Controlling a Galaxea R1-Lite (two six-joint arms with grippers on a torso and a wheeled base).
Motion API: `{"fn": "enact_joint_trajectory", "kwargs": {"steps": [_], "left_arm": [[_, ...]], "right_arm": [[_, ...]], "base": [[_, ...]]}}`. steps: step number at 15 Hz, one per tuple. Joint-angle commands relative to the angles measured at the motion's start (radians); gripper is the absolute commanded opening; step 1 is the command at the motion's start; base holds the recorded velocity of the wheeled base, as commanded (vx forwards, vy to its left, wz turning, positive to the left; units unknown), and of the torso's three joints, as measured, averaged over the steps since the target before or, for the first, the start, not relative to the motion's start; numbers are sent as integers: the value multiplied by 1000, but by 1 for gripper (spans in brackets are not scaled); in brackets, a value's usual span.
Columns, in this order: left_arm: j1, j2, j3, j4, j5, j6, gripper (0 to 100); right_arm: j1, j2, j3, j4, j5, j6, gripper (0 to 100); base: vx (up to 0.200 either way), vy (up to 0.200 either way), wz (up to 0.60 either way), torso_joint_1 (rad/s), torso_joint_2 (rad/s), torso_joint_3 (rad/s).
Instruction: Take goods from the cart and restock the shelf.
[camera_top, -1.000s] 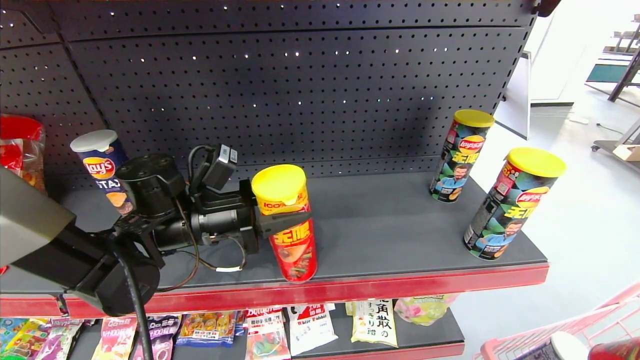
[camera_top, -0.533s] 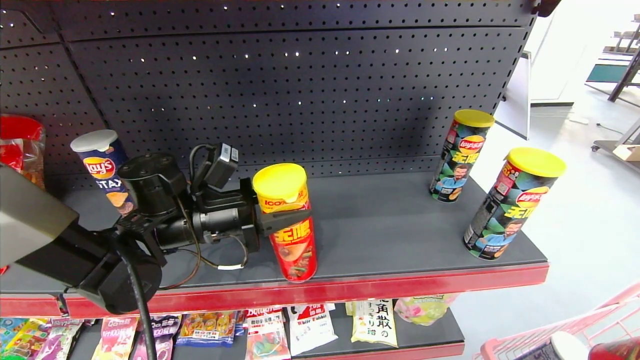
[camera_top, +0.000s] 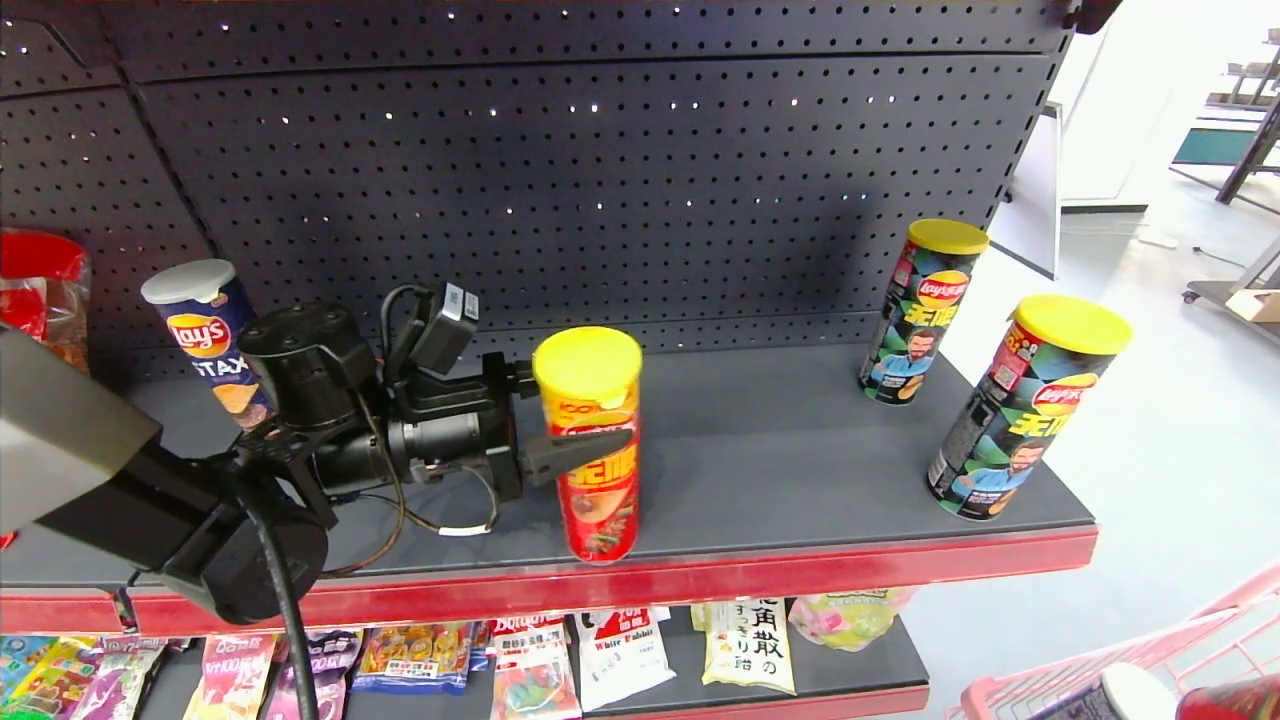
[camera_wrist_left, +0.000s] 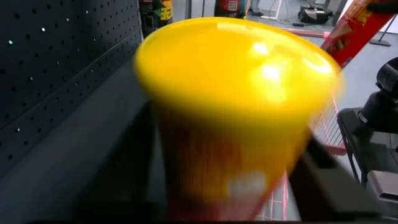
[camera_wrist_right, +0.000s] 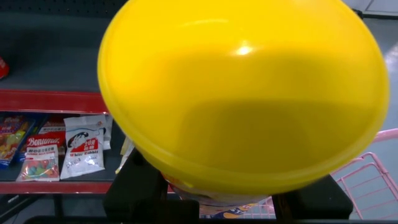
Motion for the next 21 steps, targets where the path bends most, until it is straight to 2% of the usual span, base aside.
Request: {"fn": "enact_joint_trajectory", "kwargs": {"steps": [1,4,5,7,8,11,21], "left_arm": [[0,3,0,0,16,0,100],[0,3,-3,-9,34,-3,100],[2,3,0,-35,59,-8,100],[2,-11,3,-53,179,-8,100],[2,-36,12,-44,199,-10,100],[2,-85,43,-18,200,-16,100],[-14,-142,124,-41,182,-16,100]], "right_arm": [[0,-1,1,0,0,-1,0],[0,-3,1,0,-1,0,0],[0,-3,1,0,-11,0,0],[0,-3,1,0,-11,0,0],[0,-1,1,2,-11,-1,0],[0,2,1,0,-12,0,0],[0,11,10,0,-12,-1,0]], "base": [[0,0,0,0,0,0],[0,0,0,0,0,0],[0,0,0,0,0,0],[0,0,0,0,0,0],[0,0,0,0,0,0],[0,0,0,0,0,0],[0,0,0,0,0,0]]}}
